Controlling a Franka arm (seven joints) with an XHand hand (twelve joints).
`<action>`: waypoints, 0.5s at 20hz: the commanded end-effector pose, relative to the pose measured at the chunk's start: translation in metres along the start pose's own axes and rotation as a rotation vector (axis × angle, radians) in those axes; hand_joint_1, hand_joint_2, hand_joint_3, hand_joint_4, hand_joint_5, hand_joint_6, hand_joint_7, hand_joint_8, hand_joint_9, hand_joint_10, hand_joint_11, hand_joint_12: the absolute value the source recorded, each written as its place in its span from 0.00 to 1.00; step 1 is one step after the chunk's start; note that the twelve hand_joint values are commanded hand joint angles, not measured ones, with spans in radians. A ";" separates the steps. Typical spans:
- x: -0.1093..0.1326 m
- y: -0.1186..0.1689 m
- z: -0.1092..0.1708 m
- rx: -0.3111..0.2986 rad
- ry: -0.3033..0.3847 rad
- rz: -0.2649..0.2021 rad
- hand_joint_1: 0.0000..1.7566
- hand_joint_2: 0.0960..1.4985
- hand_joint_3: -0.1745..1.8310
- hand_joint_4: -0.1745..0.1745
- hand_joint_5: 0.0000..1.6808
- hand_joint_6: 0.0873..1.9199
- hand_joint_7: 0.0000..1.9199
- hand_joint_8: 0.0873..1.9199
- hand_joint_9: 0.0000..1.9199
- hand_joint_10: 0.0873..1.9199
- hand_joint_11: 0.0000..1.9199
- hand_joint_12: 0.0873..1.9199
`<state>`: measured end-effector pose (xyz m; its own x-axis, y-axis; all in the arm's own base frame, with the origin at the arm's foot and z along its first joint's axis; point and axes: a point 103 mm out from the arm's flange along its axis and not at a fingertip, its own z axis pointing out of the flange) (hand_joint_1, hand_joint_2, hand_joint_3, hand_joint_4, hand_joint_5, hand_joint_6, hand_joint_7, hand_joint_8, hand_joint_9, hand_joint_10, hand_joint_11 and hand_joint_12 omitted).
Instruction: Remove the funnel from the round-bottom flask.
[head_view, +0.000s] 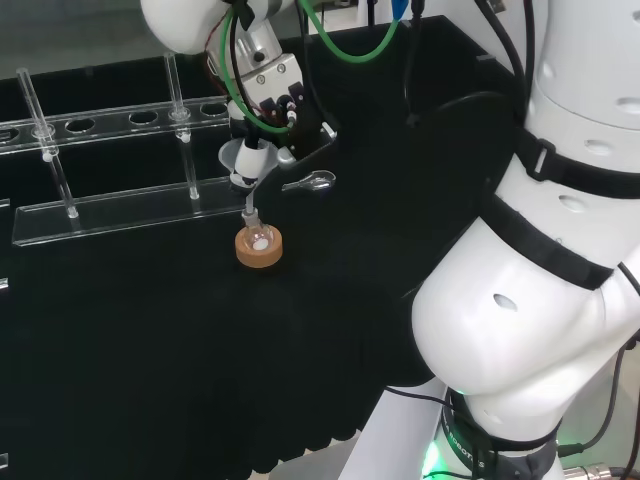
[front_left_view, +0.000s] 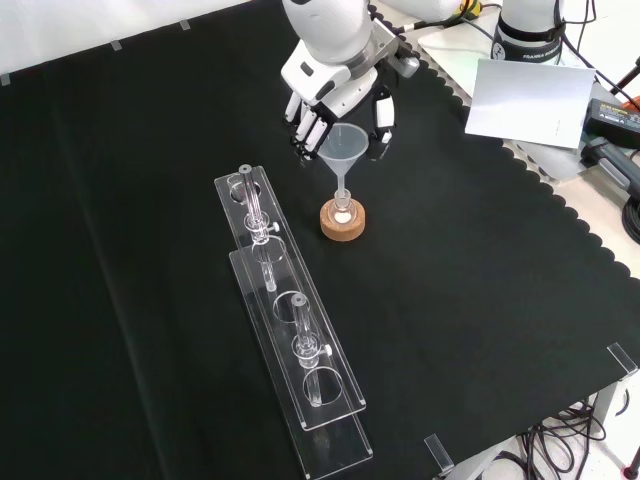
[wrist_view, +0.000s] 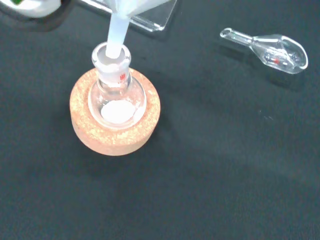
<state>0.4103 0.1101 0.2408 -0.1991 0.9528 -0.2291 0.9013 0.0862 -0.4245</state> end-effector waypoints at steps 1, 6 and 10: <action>-0.005 -0.024 -0.030 -0.015 -0.022 0.033 0.45 0.43 0.35 0.52 0.34 0.28 0.33 0.31 0.56 0.17 0.36 0.63; -0.013 -0.037 -0.055 -0.051 -0.031 0.056 0.45 0.43 0.35 0.52 0.34 0.28 0.33 0.31 0.56 0.17 0.36 0.63; -0.020 -0.043 -0.071 -0.072 -0.033 0.074 0.45 0.43 0.35 0.52 0.33 0.28 0.33 0.31 0.55 0.17 0.36 0.63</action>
<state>0.4043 0.1152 0.2874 -0.1835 0.9476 -0.2617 0.9226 0.0740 -0.3787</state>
